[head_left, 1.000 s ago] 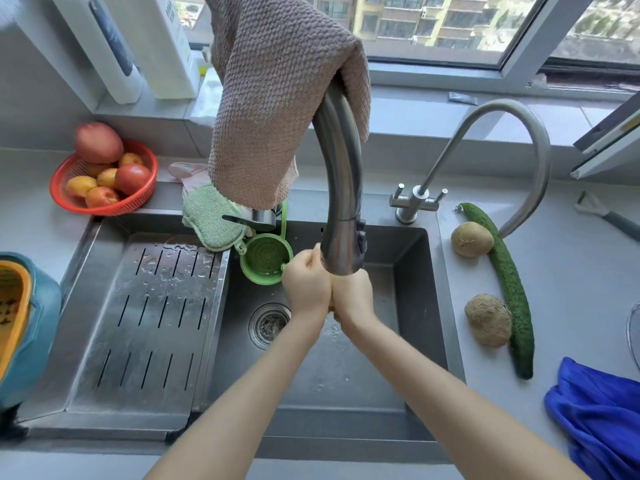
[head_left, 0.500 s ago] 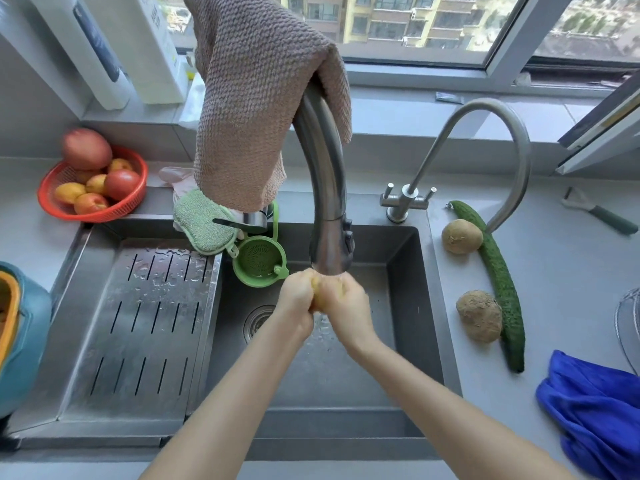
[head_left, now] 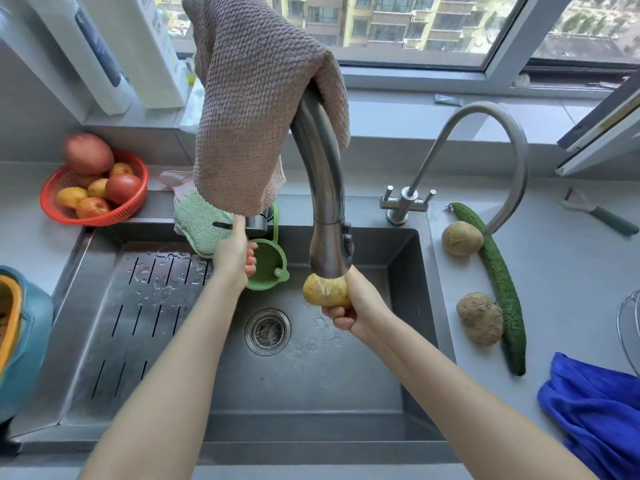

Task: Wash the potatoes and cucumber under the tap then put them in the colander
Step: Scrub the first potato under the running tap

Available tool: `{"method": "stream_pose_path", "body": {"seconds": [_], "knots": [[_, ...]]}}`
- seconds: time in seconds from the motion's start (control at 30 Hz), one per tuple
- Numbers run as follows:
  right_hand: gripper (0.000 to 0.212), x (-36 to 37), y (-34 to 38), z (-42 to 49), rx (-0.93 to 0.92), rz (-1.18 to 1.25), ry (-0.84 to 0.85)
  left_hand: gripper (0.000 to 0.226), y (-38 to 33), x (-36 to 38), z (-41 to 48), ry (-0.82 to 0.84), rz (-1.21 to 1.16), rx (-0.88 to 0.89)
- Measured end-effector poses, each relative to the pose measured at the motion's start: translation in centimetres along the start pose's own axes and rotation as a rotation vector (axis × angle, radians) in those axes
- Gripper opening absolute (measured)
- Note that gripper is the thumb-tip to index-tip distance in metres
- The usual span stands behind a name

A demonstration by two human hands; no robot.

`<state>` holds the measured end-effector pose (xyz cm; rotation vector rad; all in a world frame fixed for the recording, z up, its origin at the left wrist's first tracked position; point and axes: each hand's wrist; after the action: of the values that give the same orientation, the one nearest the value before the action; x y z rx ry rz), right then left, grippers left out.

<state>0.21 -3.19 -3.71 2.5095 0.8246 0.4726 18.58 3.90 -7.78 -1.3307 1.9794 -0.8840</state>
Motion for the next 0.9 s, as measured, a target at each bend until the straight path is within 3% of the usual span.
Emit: {"method": "stream_pose_path", "body": {"seconds": [0.17, 0.27, 0.5, 0.63, 0.9], "knots": [[0.03, -0.1, -0.1, 0.9, -0.009, -0.005, -0.013, 0.041, -1.5, -0.2, 3.9, 0.081, -0.049, -0.155], [0.009, -0.1, -0.1, 1.6, 0.001, 0.025, -0.022, 0.027, -1.6, 0.0, 5.0, 0.06, -0.123, -0.217], [0.005, -0.6, -0.4, 2.3, 0.029, 0.056, -0.033, 0.014, -2.4, 0.6, 5.2, -0.023, -0.255, -0.272], [0.005, -0.8, -0.5, 2.2, 0.04, 0.049, -0.044, 0.029, -2.6, 0.6, 5.2, -0.049, -0.284, -0.304], [0.011, -1.0, -0.5, 2.4, 0.05, 0.058, -0.06, 0.036, -3.0, 0.7, 5.4, -0.094, -0.302, -0.367]]}}
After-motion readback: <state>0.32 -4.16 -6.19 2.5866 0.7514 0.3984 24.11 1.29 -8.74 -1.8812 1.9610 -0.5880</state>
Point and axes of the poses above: each hand's wrist, its own z-axis towards the middle knuckle, its own x-axis out of the palm, y = z × x, and after that the axes turned 6 degrees about x, right-handed
